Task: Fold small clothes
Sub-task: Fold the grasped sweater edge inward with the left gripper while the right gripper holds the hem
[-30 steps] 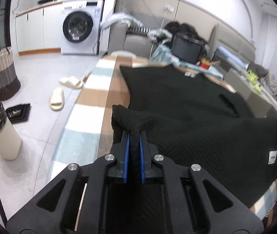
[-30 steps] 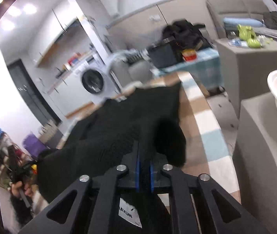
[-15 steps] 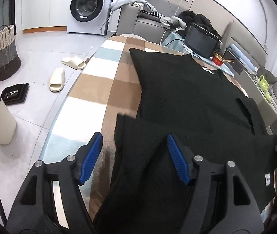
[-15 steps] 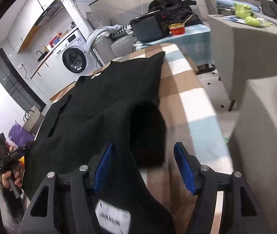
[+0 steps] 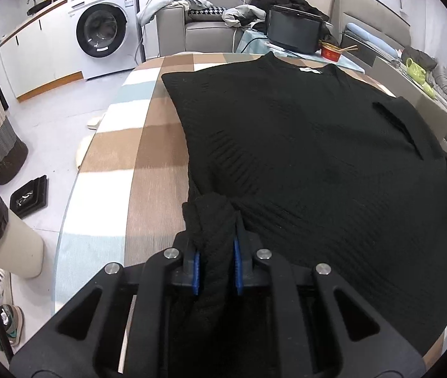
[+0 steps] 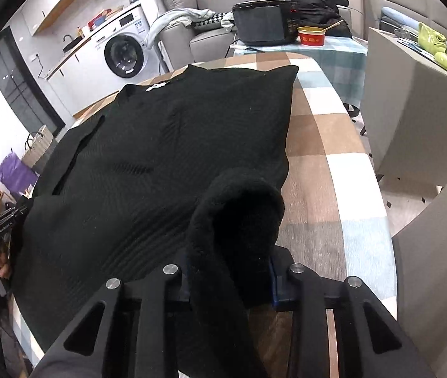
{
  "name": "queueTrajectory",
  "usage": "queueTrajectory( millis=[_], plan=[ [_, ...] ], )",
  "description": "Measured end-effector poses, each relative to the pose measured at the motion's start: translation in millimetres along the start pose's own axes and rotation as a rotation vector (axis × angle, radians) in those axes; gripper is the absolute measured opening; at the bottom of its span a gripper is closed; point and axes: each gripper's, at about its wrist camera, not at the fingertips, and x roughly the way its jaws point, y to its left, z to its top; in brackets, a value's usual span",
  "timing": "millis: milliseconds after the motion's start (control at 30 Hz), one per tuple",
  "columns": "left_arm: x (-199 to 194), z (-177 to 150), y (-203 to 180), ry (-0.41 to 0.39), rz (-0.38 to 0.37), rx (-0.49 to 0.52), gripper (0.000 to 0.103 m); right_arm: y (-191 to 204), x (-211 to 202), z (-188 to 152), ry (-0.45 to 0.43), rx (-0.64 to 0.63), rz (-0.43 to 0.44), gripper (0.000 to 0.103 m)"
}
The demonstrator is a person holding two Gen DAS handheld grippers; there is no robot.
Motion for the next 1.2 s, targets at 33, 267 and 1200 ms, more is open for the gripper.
queueTrajectory(
  millis=[33, 267, 1200],
  plan=[
    [-4, -5, -2, 0.001, 0.005, 0.005, 0.012, 0, -1, -1, 0.004, -0.002, 0.003, 0.031],
    [-48, -50, -6, 0.0, 0.01, -0.016, 0.012, 0, -23, -34, 0.011, 0.002, 0.019, 0.031],
    [-147, -171, 18, -0.02, 0.002, -0.164, 0.08, -14, -106, -141, -0.005, -0.034, 0.116, 0.072]
  ],
)
